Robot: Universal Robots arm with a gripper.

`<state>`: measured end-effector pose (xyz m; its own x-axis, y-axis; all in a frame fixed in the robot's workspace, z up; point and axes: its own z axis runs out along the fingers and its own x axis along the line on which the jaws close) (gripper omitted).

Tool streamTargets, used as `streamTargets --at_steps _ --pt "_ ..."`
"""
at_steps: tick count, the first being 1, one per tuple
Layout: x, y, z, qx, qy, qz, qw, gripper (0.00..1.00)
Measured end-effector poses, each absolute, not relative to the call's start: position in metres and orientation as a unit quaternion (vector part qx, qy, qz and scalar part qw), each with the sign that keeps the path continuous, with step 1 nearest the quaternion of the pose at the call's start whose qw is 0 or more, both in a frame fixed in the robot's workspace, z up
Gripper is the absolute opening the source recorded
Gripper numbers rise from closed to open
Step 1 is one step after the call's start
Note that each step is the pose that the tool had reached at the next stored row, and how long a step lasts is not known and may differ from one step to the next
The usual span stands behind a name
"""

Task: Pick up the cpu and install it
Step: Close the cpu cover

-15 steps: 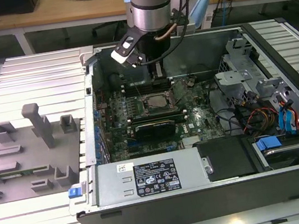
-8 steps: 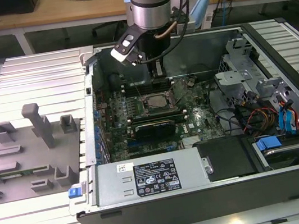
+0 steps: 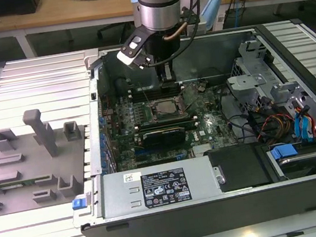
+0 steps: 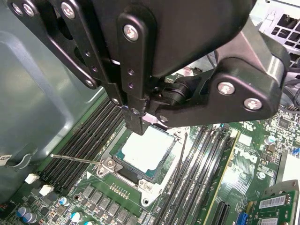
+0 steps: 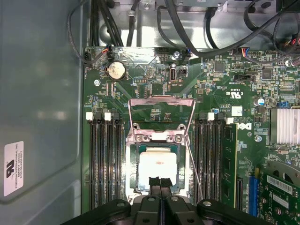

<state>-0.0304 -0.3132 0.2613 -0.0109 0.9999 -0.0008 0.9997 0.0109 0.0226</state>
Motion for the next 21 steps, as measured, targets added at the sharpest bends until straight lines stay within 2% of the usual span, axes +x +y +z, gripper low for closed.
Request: streamTargets --at_steps 21 --pt "-0.013 -0.313 0.269 0.703 0.711 0.008 0.008 0.11"
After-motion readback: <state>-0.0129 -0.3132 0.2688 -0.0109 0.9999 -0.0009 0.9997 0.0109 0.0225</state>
